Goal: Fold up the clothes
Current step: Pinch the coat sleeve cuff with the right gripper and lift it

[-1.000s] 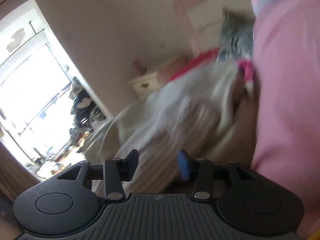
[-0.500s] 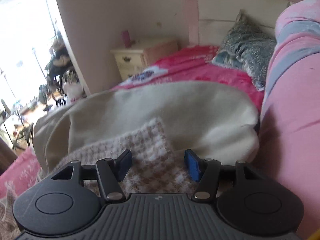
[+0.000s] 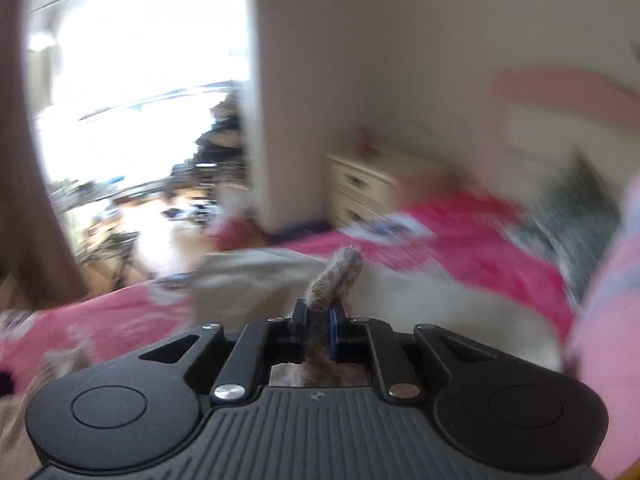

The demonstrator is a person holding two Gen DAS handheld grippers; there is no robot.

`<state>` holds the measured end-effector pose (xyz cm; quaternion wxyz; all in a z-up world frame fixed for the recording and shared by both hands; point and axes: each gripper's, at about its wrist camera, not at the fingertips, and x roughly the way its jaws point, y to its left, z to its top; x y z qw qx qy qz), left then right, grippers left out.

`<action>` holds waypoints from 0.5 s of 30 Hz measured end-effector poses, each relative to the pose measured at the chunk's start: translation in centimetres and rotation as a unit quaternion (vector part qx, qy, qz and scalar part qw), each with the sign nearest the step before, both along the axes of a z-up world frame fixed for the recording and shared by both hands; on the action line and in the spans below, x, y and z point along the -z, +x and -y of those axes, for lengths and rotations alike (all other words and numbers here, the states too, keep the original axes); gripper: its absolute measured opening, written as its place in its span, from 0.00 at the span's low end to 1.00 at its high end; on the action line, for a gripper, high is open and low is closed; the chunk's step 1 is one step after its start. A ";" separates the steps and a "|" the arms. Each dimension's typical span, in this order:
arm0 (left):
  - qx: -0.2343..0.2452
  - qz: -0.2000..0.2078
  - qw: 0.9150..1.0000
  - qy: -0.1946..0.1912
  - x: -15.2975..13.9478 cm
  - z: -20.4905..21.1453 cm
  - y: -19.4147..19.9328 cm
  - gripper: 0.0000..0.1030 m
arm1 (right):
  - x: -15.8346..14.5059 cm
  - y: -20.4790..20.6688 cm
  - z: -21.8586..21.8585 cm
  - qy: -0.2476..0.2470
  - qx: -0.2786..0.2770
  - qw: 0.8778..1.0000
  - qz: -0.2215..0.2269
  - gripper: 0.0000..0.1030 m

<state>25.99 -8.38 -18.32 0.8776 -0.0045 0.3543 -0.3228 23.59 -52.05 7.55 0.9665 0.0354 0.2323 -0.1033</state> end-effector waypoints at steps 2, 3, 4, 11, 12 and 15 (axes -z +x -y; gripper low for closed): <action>-0.003 -0.004 1.000 -0.002 -0.1 -0.1 0.1 0.46 | -1.2 -0.5 -4.6 -0.040 -0.071 0.997 0.004 0.10; -0.004 -0.007 1.000 -0.004 -0.1 -0.2 0.1 0.45 | -1.5 -1.0 -7.2 -0.063 -0.112 0.992 0.005 0.10; -0.004 -0.010 1.000 -0.006 -0.1 -0.3 0.2 0.45 | -1.7 -1.5 -9.6 -0.085 -0.151 0.985 0.003 0.10; 0.000 -0.019 1.000 -0.005 -0.2 -0.4 0.3 0.45 | 4.6 -7.9 -24.2 -0.226 -0.382 0.889 -0.111 0.10; 0.000 -0.018 1.000 -0.004 -0.1 -0.3 0.3 0.45 | 6.4 -8.9 -25.6 -0.240 -0.405 0.872 -0.135 0.10; 0.000 -0.016 1.000 -0.002 -0.1 -0.3 0.2 0.45 | 12.0 -12.0 -28.7 -0.289 -0.449 0.822 -0.198 0.10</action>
